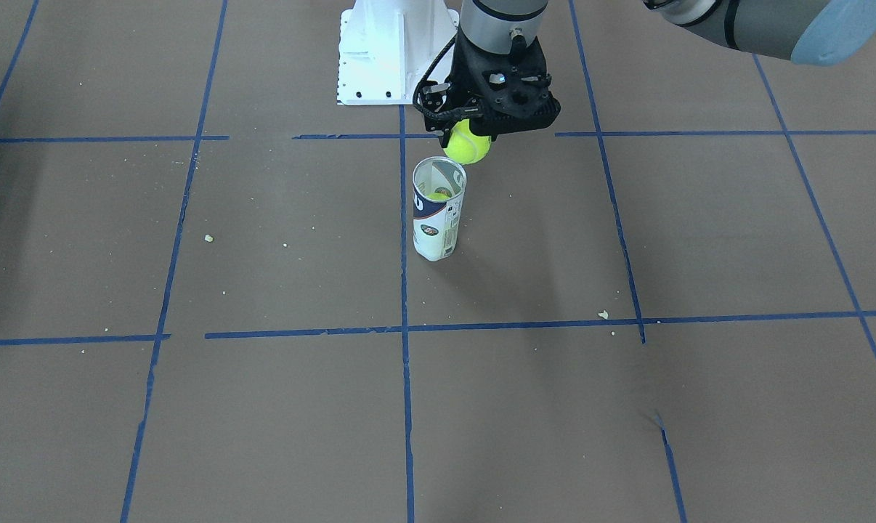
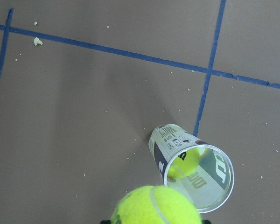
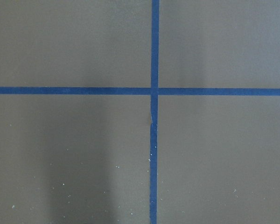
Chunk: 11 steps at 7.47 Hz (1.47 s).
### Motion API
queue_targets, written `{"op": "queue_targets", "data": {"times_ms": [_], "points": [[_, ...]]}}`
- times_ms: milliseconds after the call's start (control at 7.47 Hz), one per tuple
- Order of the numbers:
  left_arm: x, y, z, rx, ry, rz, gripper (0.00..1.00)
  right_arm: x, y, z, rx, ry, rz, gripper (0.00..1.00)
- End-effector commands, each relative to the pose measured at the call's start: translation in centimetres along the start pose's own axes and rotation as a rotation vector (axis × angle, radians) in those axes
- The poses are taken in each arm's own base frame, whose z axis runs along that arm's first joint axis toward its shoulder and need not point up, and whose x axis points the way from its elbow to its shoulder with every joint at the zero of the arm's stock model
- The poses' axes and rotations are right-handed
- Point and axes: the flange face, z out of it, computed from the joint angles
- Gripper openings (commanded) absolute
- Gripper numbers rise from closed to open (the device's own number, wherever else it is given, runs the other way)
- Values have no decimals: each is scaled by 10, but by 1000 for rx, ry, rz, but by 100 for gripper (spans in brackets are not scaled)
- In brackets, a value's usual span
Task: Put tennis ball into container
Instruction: 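Open the left gripper to drop the ball into the cup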
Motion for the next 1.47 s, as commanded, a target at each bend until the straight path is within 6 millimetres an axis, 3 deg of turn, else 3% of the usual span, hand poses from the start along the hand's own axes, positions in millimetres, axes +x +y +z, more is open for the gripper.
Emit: {"op": "queue_targets", "data": {"times_ms": [0,402,536,670,1071,1205,1339], "points": [[19,-11,20,-3,13,-13,0,0,0,0,0,0,0,100],[22,-5,27,-12,8,-4,0,0,0,0,0,0,0,100],[20,-5,28,-13,7,-4,19,0,0,0,0,0,0,100],[18,-5,29,-8,6,6,99,0,0,0,0,0,0,100],[19,-2,25,-13,16,7,100,0,0,0,0,0,0,100],[18,3,15,1,34,26,100,-1,0,1,-1,0,-1,100],[7,8,10,13,44,40,100,0,0,0,0,0,0,100]]}}
